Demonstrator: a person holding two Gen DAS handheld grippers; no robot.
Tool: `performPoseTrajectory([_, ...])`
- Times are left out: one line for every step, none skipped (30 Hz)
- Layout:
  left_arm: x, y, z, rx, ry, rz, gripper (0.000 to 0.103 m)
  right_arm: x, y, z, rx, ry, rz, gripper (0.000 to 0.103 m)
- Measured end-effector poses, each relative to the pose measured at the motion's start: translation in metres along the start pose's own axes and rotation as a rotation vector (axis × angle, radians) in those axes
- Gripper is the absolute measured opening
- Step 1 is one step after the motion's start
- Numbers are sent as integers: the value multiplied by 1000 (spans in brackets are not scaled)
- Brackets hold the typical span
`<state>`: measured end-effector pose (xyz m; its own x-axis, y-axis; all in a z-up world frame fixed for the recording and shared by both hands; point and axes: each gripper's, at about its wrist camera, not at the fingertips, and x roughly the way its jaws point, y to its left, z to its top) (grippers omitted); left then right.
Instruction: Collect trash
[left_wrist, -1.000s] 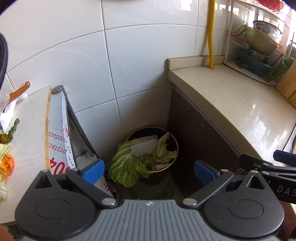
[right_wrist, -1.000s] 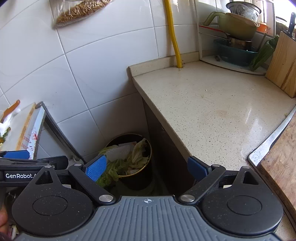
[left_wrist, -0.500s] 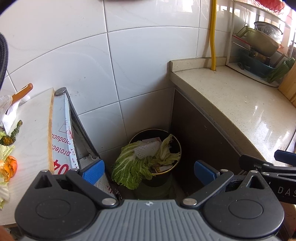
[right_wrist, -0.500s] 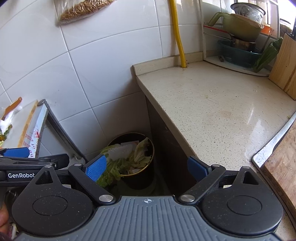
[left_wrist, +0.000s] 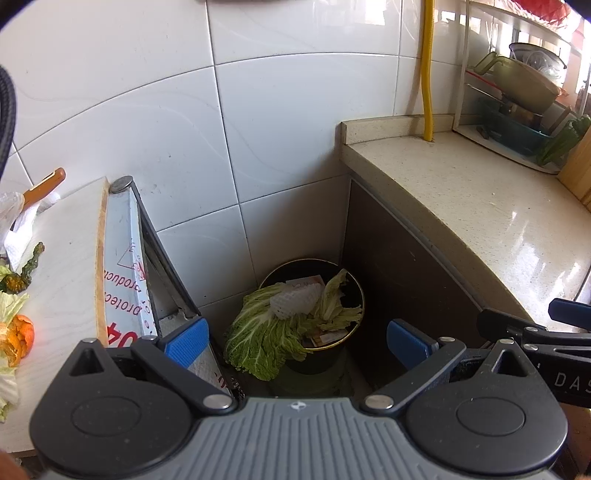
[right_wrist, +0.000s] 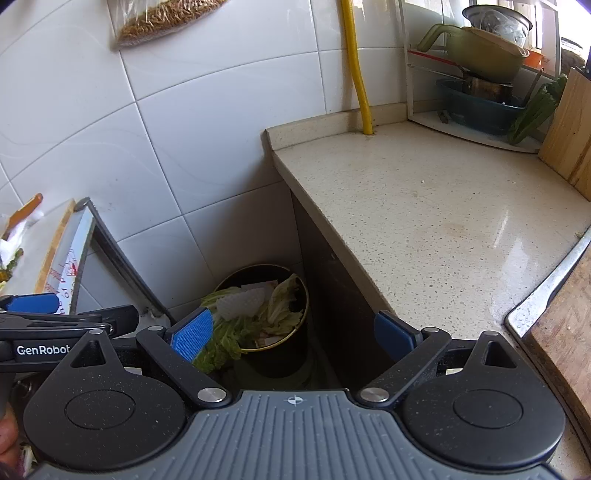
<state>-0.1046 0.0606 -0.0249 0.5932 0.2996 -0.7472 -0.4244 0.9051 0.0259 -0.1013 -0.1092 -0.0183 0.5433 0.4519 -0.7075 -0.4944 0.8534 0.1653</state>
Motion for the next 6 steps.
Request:
performPoseTrajectory([1, 0, 0, -2, 2, -2, 101, 0, 1, 0, -2, 0, 0, 97])
performPoseTrajectory([2, 1, 1, -2, 2, -5, 101, 0, 0, 0, -3, 1, 1, 97])
performPoseTrajectory([2, 2, 1, -1, 1, -5, 101, 0, -1, 1, -4, 1, 3, 97])
performPoseTrajectory([2, 2, 1, -1, 1, -5, 101, 1, -1, 1, -4, 1, 3, 97])
performPoseTrajectory([2, 3, 2, 0, 2, -6, 101, 1, -1, 1, -4, 2, 3, 97])
performPoseTrajectory([3, 3, 2, 0, 3, -7, 101, 1, -1, 1, -5, 2, 2, 97])
